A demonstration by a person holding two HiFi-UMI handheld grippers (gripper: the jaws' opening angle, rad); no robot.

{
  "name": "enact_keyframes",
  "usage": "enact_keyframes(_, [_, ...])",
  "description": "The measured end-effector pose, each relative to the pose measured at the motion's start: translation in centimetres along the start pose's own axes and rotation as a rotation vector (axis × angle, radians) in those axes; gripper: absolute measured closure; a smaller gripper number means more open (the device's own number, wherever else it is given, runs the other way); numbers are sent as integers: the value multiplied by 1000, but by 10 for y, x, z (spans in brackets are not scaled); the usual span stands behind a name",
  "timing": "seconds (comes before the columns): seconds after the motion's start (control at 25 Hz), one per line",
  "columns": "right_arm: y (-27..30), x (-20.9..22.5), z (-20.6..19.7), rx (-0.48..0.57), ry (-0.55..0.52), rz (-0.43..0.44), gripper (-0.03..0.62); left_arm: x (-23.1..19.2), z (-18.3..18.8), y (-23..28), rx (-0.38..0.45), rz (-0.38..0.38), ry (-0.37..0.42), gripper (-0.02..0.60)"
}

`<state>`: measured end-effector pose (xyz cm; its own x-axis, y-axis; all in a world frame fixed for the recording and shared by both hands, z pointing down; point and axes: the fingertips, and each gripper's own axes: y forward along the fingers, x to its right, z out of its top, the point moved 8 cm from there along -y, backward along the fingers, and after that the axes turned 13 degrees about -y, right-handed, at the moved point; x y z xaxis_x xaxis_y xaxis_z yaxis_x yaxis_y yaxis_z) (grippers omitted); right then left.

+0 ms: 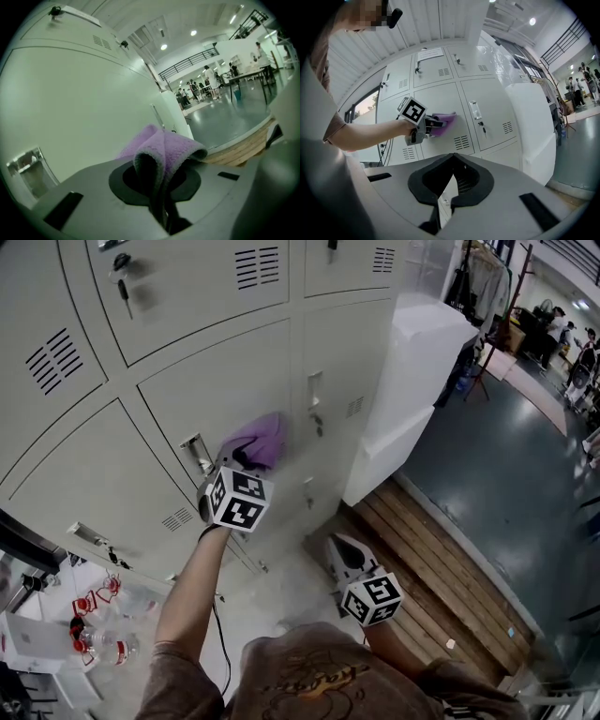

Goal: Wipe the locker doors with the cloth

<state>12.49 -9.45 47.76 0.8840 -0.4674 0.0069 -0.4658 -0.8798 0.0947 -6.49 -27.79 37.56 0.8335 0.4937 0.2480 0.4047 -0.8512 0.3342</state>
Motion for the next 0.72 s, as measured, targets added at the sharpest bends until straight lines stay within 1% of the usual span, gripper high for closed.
enact_keyframes(0.32, [1, 1, -1, -4, 0, -8, 597, 10, -36, 18, -68, -57, -44, 543])
enact_keyframes(0.52, [1, 3, 0, -6, -3, -21, 597, 15, -61, 24, -108, -62, -66, 543])
enact_keyframes(0.72, [1, 5, 0, -13, -10, -30, 597, 18, -87, 30, -120, -72, -116, 543])
